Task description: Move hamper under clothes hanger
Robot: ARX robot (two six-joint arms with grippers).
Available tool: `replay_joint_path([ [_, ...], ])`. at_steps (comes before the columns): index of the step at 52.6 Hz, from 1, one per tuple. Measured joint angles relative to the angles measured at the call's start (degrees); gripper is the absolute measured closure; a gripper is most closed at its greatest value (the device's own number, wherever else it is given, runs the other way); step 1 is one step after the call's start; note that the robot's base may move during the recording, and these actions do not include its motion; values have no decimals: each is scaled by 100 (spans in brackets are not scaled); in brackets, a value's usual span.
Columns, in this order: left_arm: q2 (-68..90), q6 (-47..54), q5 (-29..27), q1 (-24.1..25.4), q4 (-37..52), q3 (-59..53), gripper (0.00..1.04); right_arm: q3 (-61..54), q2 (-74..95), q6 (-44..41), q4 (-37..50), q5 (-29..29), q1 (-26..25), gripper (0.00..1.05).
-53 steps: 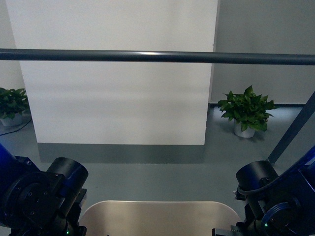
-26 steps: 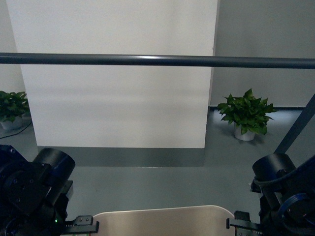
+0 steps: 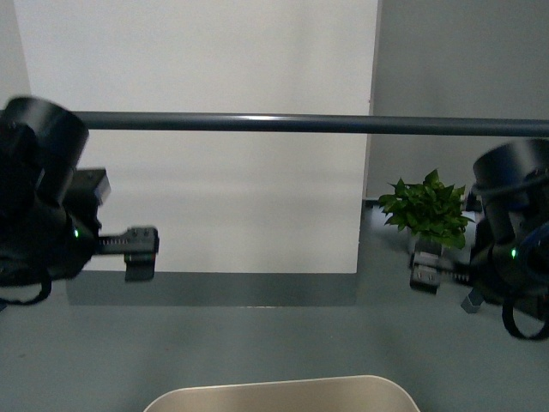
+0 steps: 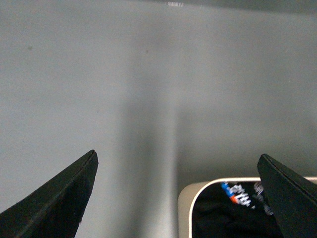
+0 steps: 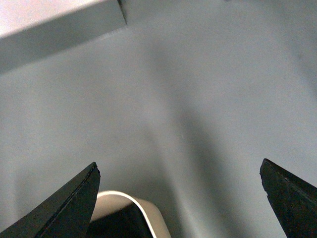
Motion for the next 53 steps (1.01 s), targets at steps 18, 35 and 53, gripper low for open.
replay_joint_path([
  [18, -2022, 455, 490, 9, 3609, -1650, 43, -1143, -1241, -1176, 2789, -809, 96, 29],
  [35, -2800, 538, 586, 160, 4555, -3926, 84, -3460, -2378, -1871, 4666, -984, -142, 69],
  [53, -4026, 562, 785, 356, 5075, -5567, 101, -5204, -3602, -1967, 5042, -1176, -306, 103],
])
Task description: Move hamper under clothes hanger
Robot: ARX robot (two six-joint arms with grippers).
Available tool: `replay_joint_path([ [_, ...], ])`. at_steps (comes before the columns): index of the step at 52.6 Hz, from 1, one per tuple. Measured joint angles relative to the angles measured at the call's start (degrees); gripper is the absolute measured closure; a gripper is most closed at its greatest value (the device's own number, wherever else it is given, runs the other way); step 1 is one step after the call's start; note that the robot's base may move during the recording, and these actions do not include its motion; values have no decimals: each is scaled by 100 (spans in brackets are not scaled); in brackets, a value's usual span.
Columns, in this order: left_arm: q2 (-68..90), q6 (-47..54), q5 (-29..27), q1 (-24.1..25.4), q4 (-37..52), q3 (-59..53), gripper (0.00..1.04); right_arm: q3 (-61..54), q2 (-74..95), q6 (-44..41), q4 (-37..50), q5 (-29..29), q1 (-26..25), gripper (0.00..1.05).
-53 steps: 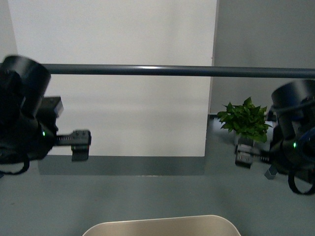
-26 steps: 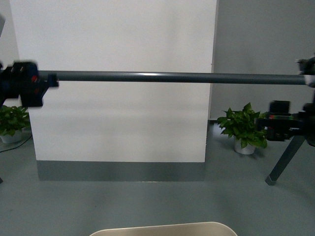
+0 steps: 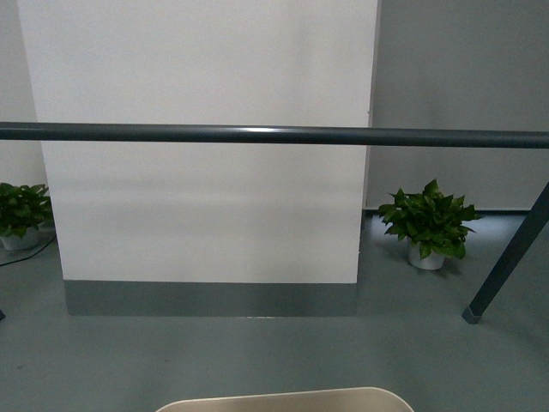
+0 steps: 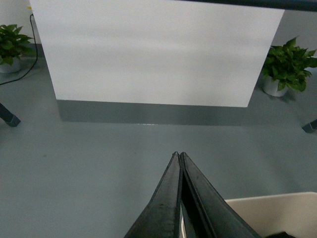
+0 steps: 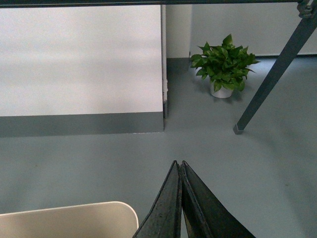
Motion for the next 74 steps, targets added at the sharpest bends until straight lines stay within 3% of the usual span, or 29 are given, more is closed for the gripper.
replay_joint_path([
  [5, -232, 4, 9, -2, 22, -280, 101, -273, -275, -7, 4, -278, -179, 103],
  [32, -2074, 20, 7, 0, -533, -1541, 101, -1703, -1934, -7, -208, -302, -308, 103],
  [44, -2697, 22, 7, 0, -702, -1982, 101, -1971, -3067, -7, -1075, -302, -308, 103],
  [74, -4562, 35, 4, 0, -2374, -2035, 101, -2116, -5058, -7, -2841, -302, -308, 103],
])
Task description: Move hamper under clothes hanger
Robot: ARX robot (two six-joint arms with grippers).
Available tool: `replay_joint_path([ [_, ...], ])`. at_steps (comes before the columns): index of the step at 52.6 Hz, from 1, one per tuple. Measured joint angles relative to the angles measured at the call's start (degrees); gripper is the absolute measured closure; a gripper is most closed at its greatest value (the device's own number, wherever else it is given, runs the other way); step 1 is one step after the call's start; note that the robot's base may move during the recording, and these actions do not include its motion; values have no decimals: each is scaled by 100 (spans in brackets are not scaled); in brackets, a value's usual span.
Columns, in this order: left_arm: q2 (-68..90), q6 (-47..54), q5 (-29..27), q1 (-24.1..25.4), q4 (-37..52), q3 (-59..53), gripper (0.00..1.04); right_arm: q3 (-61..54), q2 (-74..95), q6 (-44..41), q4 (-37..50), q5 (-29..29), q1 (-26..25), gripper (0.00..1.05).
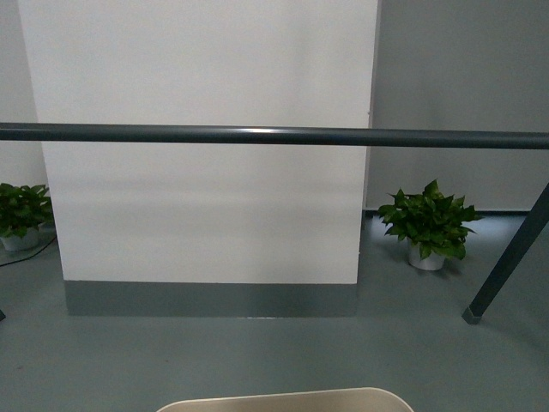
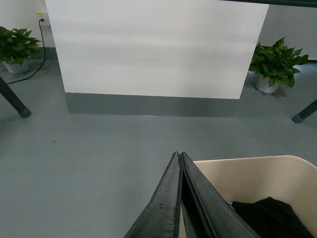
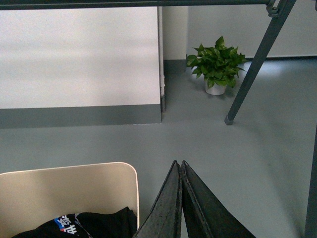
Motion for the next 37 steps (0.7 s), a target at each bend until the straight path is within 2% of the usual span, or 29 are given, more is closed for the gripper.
replay_joint_path([
  [37, -1606, 0, 2, 0, -1585, -2, 101, 0, -1740, 0, -1696, -2, 0, 103],
])
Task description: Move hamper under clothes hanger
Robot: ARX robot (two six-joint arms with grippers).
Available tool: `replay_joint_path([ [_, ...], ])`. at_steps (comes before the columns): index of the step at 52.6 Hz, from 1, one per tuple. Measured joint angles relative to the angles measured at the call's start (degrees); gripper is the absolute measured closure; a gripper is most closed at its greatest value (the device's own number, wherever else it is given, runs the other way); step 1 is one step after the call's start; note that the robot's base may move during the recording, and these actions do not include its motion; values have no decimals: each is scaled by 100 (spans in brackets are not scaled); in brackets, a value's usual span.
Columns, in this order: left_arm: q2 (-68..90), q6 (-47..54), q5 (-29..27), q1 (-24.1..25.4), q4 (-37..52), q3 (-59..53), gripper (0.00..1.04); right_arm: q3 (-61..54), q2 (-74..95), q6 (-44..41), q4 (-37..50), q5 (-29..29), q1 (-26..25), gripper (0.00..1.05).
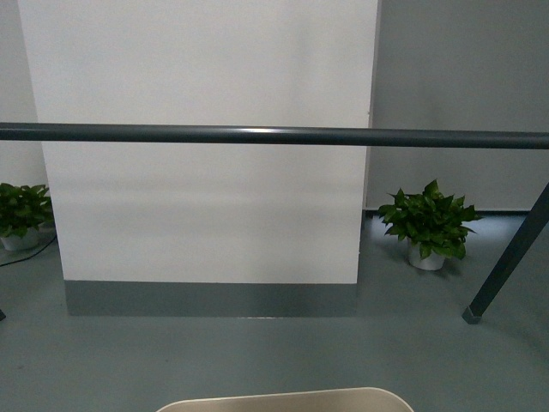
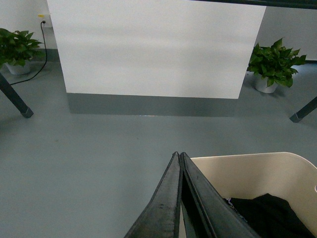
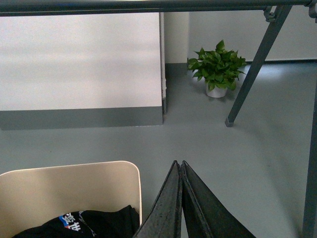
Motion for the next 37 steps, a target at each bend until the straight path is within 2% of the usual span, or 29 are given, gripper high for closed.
replay_joint_path([
  [4, -245, 2, -2, 0, -286, 2, 101, 0, -81, 0, -81, 0, 0, 103],
  [7, -640, 2, 0, 0, -828, 2, 101, 0, -190, 0, -192, 0, 0, 103],
  [9, -831, 0, 0, 0, -970, 2, 101, 4, -411, 0, -501, 4, 0, 103],
  [13, -986, 2, -11, 0, -1023, 2, 101, 2, -890, -2, -1069, -15, -2, 103],
  [37, -1003, 2, -2, 0, -1038, 2, 101, 2, -1095, 0, -1130, -17, 0, 103],
])
